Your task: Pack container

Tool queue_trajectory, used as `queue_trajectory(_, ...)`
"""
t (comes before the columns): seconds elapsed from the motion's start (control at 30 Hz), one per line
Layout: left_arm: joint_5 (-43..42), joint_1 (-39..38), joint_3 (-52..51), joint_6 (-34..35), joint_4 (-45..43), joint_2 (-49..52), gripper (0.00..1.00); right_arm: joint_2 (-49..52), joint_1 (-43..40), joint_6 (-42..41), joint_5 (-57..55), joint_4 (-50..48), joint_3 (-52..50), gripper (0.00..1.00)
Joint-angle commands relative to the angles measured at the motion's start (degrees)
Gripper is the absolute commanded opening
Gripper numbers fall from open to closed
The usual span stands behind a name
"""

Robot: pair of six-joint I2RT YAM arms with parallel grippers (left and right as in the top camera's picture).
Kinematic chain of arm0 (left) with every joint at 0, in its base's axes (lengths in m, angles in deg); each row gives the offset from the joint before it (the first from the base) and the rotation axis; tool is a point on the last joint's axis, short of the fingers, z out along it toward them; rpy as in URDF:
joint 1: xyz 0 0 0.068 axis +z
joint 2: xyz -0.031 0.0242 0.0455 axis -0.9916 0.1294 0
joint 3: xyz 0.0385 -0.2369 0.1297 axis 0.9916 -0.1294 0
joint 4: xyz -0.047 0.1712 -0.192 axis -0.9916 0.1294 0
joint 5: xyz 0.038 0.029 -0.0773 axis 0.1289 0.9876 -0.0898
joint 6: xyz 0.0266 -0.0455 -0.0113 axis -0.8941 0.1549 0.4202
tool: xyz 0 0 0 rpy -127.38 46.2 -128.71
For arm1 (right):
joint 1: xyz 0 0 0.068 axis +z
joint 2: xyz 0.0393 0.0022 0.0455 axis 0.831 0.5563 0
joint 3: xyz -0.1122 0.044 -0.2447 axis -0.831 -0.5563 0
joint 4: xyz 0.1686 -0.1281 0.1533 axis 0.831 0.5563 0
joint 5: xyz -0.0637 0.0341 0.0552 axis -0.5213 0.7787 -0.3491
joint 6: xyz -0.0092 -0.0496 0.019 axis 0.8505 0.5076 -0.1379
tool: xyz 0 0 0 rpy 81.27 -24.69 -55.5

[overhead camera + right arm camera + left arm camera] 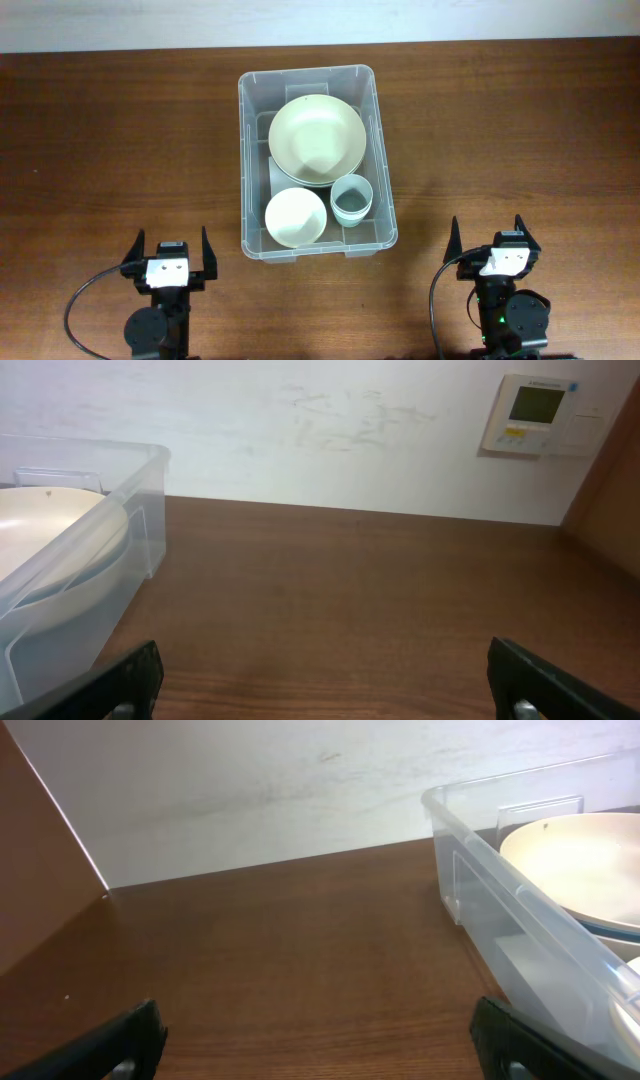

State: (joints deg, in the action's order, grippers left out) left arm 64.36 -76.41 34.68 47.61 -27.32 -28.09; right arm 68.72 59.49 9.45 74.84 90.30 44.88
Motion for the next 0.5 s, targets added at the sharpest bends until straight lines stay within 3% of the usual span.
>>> queue_trajectory(0.0,-3.3,0.3,-0.2,1.1,-0.1,-0.7,1.0,-0.4,-0.4,0.4,0.3,0.5,-0.3,0.99)
queue_trajectory(0.17,-10.2,0.3,-0.2,1.0,-0.9,-0.7,0.99,-0.4,-0.4,0.4,0.3,0.5,-0.3,0.99)
queue_trajectory(0.47,-10.1,0.3,-0.2,1.0,-0.8,-0.7,0.99,-0.4,-0.4,0.4,0.3,0.5,-0.3,0.99)
